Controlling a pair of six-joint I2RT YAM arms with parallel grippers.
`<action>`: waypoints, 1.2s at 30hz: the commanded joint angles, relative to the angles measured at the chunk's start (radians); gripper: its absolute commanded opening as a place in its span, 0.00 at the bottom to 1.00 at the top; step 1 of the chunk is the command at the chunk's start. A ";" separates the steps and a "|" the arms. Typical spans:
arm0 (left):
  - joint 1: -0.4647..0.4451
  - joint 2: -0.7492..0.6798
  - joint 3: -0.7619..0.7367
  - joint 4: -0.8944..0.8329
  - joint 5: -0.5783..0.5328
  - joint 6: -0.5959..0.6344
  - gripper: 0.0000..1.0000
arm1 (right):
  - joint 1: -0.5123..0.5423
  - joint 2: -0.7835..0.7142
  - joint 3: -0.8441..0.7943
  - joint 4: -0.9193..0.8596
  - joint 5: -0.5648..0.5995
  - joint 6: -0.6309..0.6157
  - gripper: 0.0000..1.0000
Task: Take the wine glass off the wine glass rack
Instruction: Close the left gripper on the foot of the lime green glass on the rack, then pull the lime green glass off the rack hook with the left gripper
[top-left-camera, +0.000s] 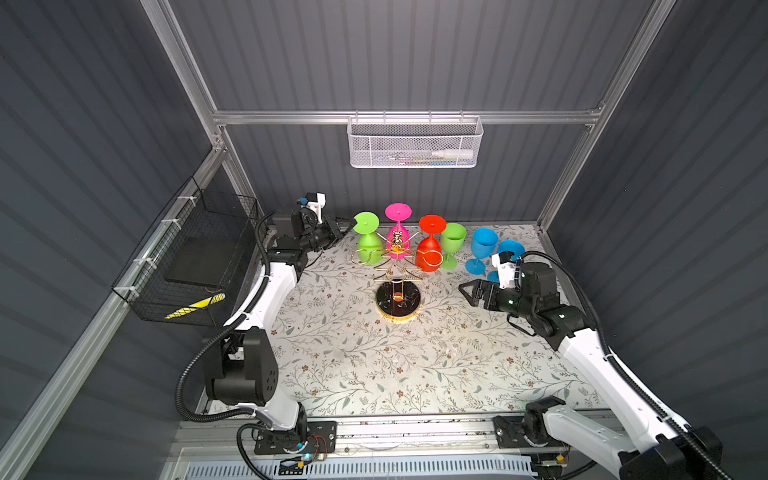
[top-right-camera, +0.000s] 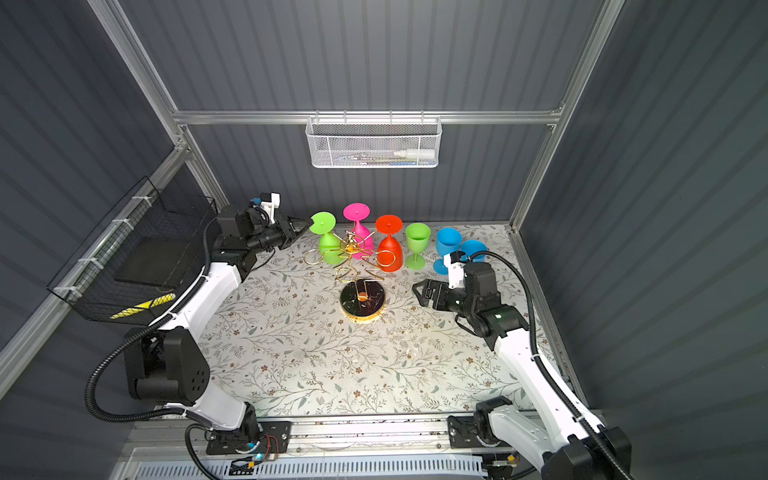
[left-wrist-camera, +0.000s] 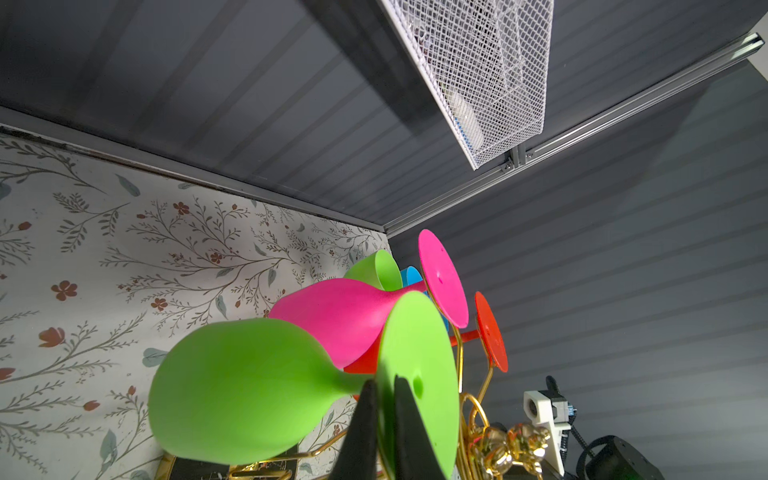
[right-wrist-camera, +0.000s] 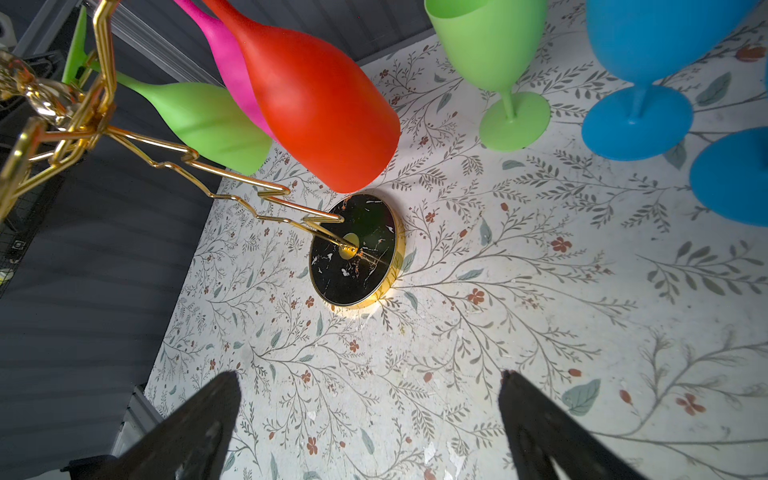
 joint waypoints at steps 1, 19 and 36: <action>-0.006 -0.021 0.023 -0.032 0.002 0.021 0.07 | 0.006 0.006 0.017 0.020 -0.012 0.006 0.99; -0.005 -0.052 0.015 0.064 0.038 -0.096 0.00 | 0.008 -0.002 0.021 0.032 -0.015 0.018 0.99; -0.001 -0.069 0.006 0.096 0.069 -0.145 0.00 | 0.009 -0.015 0.020 0.024 -0.015 0.021 0.99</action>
